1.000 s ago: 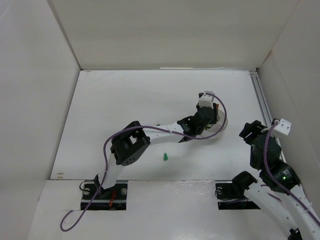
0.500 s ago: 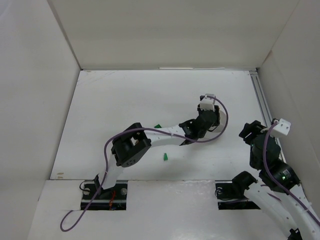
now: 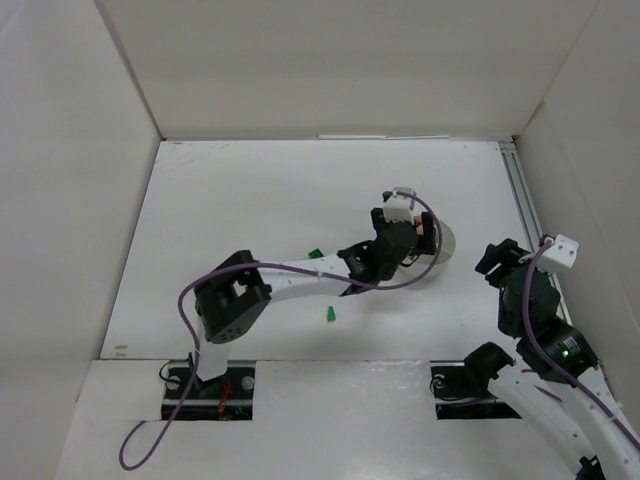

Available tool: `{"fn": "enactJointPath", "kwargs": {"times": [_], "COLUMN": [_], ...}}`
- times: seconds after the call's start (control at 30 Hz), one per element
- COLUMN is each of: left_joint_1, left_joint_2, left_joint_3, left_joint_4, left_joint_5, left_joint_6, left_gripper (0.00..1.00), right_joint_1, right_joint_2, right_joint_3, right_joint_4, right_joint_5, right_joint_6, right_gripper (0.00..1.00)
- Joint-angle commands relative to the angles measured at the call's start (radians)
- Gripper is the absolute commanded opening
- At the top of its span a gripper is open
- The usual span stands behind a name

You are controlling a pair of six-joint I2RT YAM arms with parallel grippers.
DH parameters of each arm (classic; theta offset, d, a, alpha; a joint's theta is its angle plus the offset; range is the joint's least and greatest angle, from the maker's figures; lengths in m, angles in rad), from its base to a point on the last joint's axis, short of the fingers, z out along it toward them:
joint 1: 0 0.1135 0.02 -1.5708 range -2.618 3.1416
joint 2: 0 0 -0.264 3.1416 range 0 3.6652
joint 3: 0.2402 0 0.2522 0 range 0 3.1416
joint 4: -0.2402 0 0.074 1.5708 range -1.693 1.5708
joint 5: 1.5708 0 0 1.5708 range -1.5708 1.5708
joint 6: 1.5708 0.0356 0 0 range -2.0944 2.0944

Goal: Sort the legos into containers by color

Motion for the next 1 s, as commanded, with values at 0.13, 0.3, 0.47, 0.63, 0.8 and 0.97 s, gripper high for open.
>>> {"fn": "enactJointPath", "kwargs": {"times": [0.13, 0.3, 0.47, 0.63, 0.8, 0.97], "left_joint_1": [0.097, 0.197, 0.207, 0.216, 0.216, 0.216], "left_joint_2": [-0.506, -0.8, -1.079, -1.366, -1.532, -1.578], "left_joint_3": [-0.163, -0.308, -0.458, -0.549, -0.558, -0.558], "left_joint_4": [-0.324, -0.779, -1.139, -1.286, -1.367, -1.399], "left_joint_5": [-0.027, -0.082, -0.116, -0.085, -0.074, -0.074], "left_joint_6": [-0.153, -0.414, -0.653, -0.793, -0.804, -0.816], "left_gripper": [0.99, 0.99, 0.99, 0.99, 0.99, 0.99], "right_joint_1": [-0.003, 0.012, 0.24, 0.432, 0.564, 0.59], "right_joint_2": [0.149, 0.474, 0.721, 1.008, 1.227, 1.437], "right_joint_3": [-0.021, 0.087, 0.265, 0.422, 0.548, 0.656], "right_joint_4": [0.275, 0.282, 0.288, 0.312, 0.288, 0.287], "right_joint_5": [-0.29, -0.602, -0.608, -0.64, -0.624, -0.635], "right_joint_6": [-0.308, -0.439, -0.396, -0.223, -0.044, 0.193], "right_gripper": [0.75, 0.84, 0.88, 0.94, 0.94, 0.92]}}
